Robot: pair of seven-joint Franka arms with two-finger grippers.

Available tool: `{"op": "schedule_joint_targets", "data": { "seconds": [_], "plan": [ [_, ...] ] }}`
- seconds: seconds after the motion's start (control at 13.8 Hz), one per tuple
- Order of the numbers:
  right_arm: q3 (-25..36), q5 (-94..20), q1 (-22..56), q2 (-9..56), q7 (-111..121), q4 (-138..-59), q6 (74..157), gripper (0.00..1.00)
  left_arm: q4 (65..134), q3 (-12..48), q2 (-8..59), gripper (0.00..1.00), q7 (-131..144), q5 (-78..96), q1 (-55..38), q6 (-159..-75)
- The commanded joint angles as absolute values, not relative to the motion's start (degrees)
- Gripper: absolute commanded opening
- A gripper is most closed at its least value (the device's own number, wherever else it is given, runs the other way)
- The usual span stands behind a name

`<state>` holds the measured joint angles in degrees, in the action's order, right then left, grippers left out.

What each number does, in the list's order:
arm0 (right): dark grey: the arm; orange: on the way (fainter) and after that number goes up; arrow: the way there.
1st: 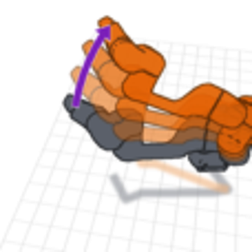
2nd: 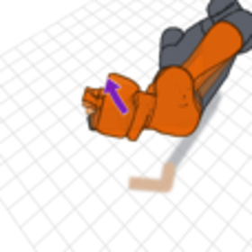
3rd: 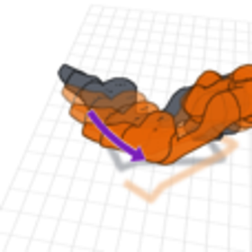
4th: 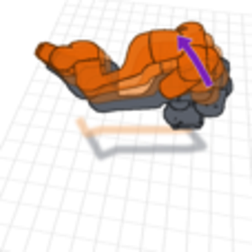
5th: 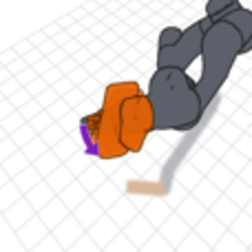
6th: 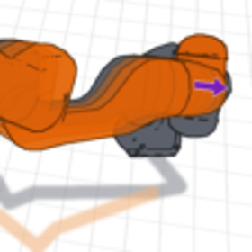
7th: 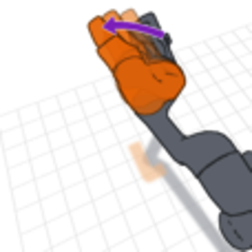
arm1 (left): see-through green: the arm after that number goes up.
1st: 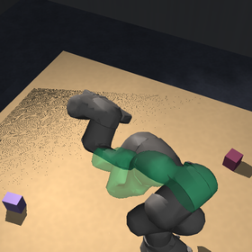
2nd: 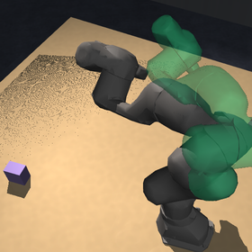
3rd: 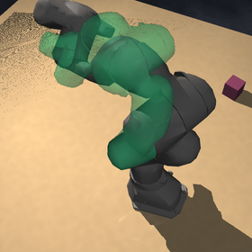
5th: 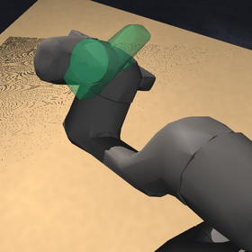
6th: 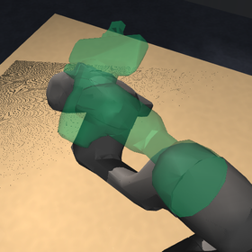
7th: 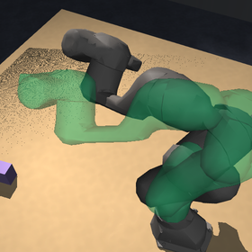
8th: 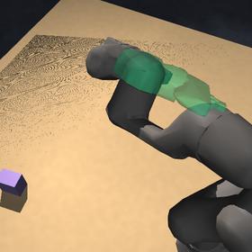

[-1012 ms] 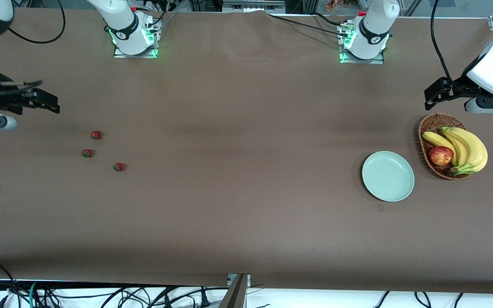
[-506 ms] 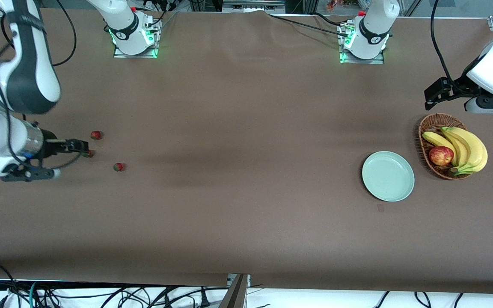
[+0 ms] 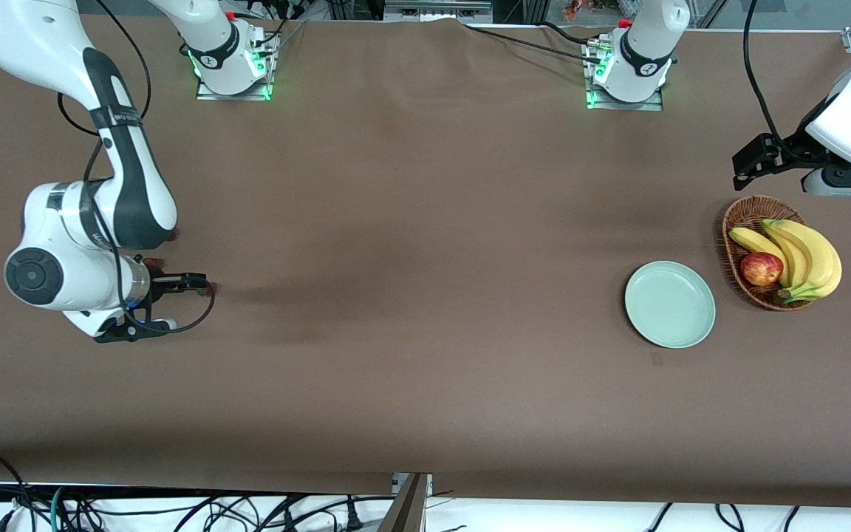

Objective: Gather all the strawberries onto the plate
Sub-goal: 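Reach the right gripper down to the three red strawberries, then grasp one red strawberry with the right gripper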

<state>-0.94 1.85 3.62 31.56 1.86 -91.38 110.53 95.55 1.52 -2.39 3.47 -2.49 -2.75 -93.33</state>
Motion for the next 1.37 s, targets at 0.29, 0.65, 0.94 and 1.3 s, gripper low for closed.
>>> {"op": "schedule_joint_targets", "data": {
  "seconds": [0.29,0.65,0.94,1.3],
  "plan": [
    [-0.9,2.8,3.4,31.6,1.2,-104.5,127.4,1.00,93.4,1.7,-1.4,1.00,2.2,-1.5,-2.4,-91.8],
    [-0.8,2.8,3.1,33.5,1.2,-106.4,131.9,1.00,93.4,1.7,-1.4,1.00,2.2,-1.5,-2.4,-91.8],
    [-0.7,2.9,3.1,33.5,1.5,-108.5,134.4,1.00,93.4,1.7,-1.4,1.00,2.1,-1.5,-2.4,-91.8],
    [-0.3,2.8,3.0,33.5,2.1,-109.2,133.9,0.52,93.4,1.7,-1.4,1.00,2.2,-1.5,-2.4,-91.8]
  ]
}}
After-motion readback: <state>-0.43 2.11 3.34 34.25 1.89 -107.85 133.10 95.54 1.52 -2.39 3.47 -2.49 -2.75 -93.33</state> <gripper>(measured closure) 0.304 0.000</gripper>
